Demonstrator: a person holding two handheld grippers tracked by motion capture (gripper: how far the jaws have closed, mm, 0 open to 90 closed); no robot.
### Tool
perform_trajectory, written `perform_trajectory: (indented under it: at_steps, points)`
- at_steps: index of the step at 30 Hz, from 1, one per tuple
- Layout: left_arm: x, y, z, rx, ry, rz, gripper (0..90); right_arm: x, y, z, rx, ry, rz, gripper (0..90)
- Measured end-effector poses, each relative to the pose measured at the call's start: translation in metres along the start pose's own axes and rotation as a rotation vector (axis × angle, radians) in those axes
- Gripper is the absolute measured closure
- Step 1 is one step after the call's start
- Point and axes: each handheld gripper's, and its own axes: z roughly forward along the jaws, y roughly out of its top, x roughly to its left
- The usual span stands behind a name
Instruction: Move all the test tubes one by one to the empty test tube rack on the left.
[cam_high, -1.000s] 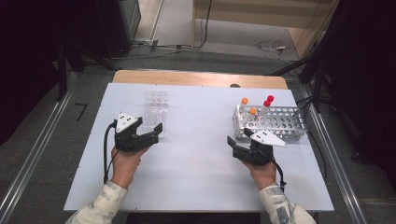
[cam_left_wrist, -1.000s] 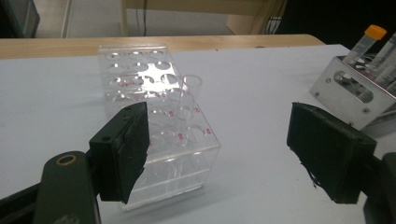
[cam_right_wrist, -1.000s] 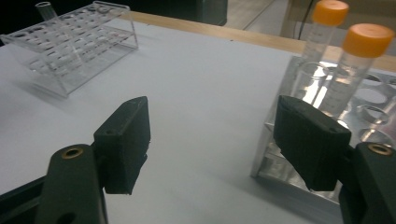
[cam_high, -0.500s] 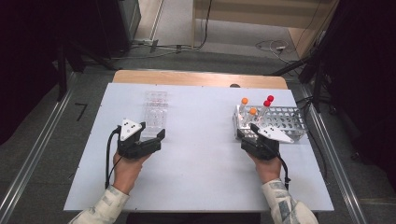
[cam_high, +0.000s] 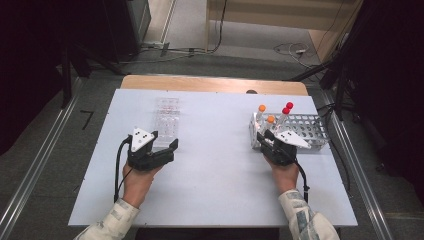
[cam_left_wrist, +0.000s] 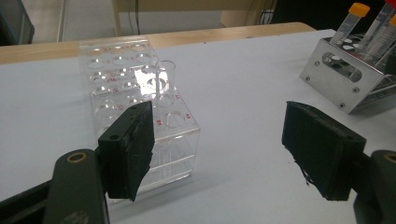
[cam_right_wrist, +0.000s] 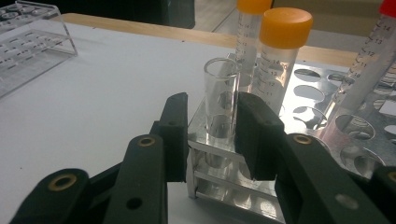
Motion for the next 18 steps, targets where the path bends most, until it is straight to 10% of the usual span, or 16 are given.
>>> perform_trajectory:
  at_steps: [18]
  points:
    - [0.0001,-0.0010,0.0015,0.003,-0.001,0.002,26.3,-0.0018,0.0029,0.0028,-0.012,-0.013,0.011,72.7]
